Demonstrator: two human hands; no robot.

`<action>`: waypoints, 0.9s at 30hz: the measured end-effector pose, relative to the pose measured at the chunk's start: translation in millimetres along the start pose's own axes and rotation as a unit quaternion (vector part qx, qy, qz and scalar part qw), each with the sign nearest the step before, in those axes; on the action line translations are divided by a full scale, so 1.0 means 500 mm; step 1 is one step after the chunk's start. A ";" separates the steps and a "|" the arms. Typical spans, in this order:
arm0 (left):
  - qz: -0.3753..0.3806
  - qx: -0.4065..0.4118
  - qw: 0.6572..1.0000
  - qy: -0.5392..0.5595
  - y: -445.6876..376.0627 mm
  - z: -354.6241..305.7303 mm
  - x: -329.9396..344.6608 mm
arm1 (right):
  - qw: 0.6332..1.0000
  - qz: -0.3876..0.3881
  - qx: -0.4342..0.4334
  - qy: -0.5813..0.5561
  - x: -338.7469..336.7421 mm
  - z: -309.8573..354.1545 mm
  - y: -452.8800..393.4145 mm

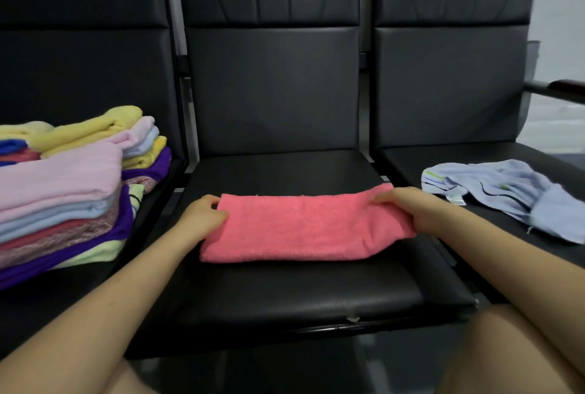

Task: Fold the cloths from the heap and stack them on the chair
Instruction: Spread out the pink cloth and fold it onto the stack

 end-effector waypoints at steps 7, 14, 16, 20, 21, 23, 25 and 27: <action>-0.080 -0.010 0.981 0.175 0.027 0.026 -0.061 | 0.970 0.106 -0.015 -0.217 0.185 0.076 0.009; 0.063 -0.103 0.932 0.342 0.079 0.016 0.010 | 0.944 0.293 -0.059 -0.140 0.395 0.134 0.062; 0.066 -0.111 0.938 0.320 0.075 0.010 0.024 | 0.962 0.242 -0.105 -0.070 0.373 0.134 0.049; 0.051 -0.099 0.982 0.155 0.071 -0.014 0.029 | 0.967 0.071 -0.178 0.165 0.279 0.115 -0.013; 0.052 -0.089 0.987 0.127 0.068 -0.026 0.037 | 0.961 0.046 -0.169 0.215 0.254 0.104 -0.026; 0.061 -0.060 0.992 0.098 0.063 -0.047 0.057 | 0.948 0.044 -0.142 0.282 0.238 0.077 -0.035; 0.060 -0.036 0.993 0.094 0.058 -0.078 0.067 | 0.945 0.062 -0.120 0.297 0.236 0.062 -0.040; 0.040 -0.035 0.988 0.142 0.048 -0.094 0.053 | 0.956 0.063 -0.112 0.264 0.239 0.063 -0.038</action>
Point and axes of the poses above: each hand's wrist, its own y-axis away from the middle knuckle, its own x-axis out of the palm, z = x × y, the point moved 10 cm from there along -y, towards the middle knuckle, and after that the axes turned 2 degrees about -x, right-handed, at the moved point
